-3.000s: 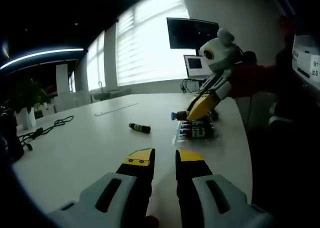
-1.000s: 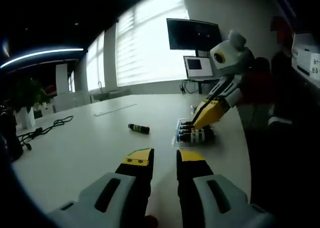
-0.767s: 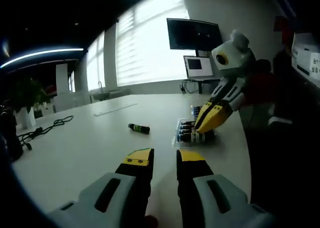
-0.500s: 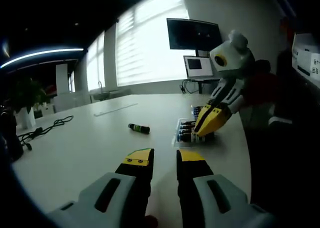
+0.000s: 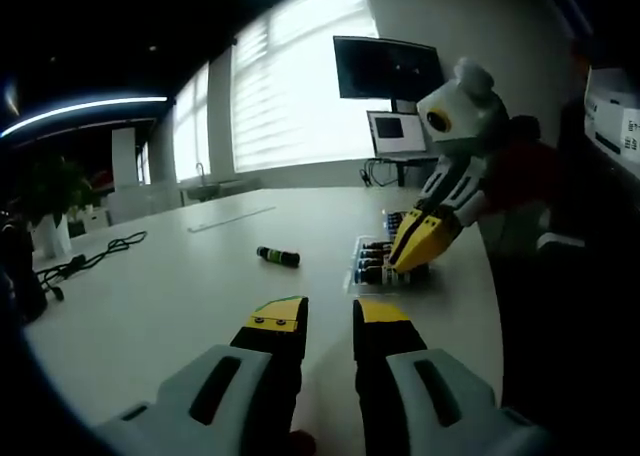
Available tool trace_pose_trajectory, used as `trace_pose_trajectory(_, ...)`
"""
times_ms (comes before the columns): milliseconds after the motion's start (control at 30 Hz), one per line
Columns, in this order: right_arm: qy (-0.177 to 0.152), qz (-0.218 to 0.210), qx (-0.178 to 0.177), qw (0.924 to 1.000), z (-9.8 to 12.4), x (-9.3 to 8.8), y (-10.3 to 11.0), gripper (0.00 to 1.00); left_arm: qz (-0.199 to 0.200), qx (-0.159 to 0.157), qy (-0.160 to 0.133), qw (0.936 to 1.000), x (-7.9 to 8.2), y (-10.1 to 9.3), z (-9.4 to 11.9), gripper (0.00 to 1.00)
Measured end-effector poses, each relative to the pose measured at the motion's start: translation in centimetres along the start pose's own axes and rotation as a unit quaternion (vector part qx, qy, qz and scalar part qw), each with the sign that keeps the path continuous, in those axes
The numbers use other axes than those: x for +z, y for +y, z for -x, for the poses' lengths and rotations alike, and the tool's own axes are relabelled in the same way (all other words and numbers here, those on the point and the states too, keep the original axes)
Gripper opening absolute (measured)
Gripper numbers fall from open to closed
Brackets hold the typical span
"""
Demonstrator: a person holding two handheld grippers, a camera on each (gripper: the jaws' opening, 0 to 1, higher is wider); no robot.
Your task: Grip medicine bottles put into box
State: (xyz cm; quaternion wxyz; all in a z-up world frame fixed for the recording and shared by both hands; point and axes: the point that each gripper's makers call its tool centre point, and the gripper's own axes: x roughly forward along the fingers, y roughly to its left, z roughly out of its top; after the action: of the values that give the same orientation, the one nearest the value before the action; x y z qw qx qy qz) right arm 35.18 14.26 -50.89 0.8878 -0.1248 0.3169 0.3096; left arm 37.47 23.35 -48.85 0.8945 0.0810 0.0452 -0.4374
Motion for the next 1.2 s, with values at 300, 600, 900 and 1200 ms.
trace_pose_trajectory(300,0.001,0.000,-0.015,0.9999,-0.3,-0.3,0.0,0.00,0.000,0.000,0.000,1.0000,0.0,0.0,0.0,0.12)
trace_pose_trajectory(600,-0.001,0.017,-0.015,0.9998,-0.9,-0.4,0.1,0.06,-0.001,-0.001,0.000,1.0000,0.0,0.0,0.0,0.12)
trace_pose_trajectory(900,-0.037,0.013,-0.040,0.9984,0.2,1.1,-1.6,0.01,0.000,0.000,0.000,1.0000,0.1,0.1,-0.1,0.12)
trace_pose_trajectory(1200,-0.067,0.010,-0.065,0.9956,0.6,2.6,-3.9,0.04,0.000,0.000,0.000,1.0000,0.1,0.1,-0.1,0.12)
